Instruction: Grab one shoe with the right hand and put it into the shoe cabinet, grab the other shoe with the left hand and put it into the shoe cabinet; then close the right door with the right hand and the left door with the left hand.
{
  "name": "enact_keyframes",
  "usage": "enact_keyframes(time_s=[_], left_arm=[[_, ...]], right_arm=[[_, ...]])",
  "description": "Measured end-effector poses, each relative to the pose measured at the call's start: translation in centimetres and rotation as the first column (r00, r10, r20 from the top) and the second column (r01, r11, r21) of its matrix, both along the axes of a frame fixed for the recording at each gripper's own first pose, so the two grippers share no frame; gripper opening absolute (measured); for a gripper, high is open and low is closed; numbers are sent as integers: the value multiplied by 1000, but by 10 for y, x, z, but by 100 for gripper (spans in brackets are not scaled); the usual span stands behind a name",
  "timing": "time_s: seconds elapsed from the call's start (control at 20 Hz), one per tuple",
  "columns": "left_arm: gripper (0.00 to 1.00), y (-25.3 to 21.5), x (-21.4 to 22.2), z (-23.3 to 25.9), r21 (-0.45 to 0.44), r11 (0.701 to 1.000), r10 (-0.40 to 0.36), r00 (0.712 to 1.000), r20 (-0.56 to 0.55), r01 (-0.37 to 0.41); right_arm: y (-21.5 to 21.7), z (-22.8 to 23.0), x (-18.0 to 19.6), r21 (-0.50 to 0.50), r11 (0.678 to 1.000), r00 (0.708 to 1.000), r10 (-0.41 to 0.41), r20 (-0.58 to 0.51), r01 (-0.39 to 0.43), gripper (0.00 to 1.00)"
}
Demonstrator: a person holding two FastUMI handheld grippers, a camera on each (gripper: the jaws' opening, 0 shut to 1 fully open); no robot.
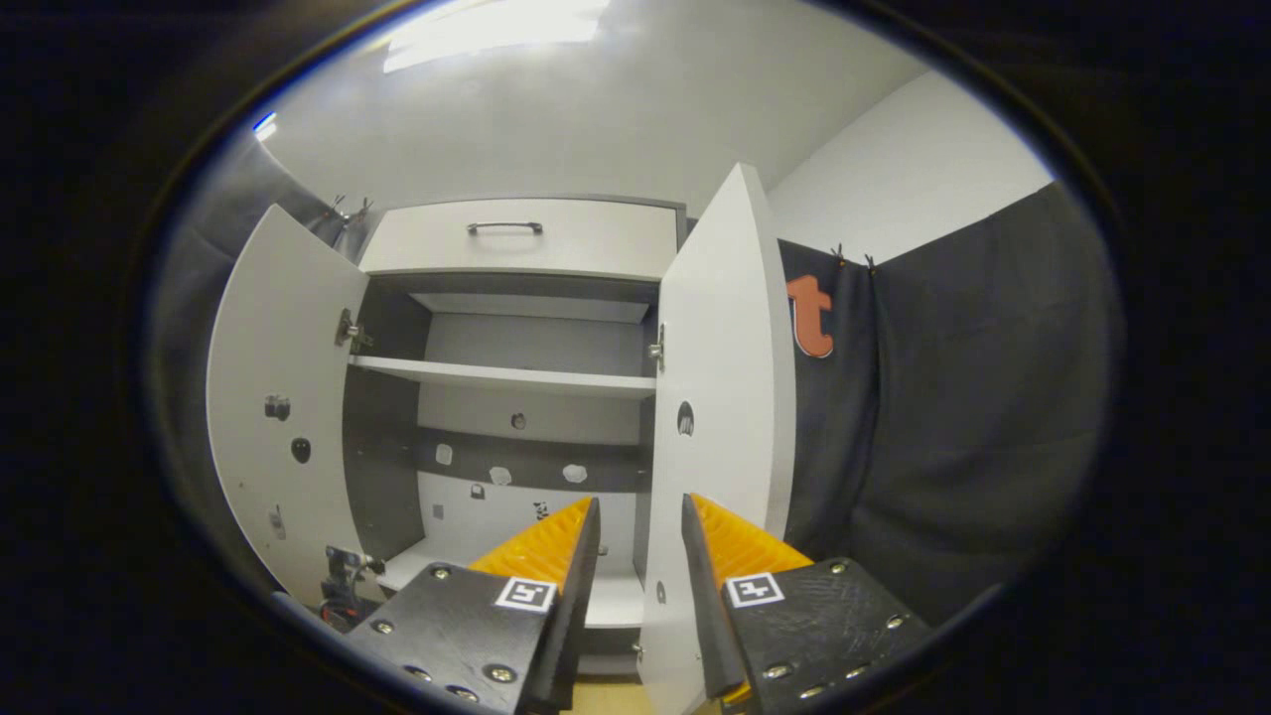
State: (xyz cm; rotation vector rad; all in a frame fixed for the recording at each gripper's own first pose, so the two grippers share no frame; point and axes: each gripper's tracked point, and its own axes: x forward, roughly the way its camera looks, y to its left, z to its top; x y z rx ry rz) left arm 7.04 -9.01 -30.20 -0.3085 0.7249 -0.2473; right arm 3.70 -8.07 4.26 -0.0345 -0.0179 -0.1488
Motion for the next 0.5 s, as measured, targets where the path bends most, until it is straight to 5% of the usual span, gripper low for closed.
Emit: enact_keyframes(time_s=[0.5], left_arm=[[0,3,124,84,-16,999,45,983,180,-43]], right_arm=[[6,3,-6,25,999,1000,22,20,-22,47]])
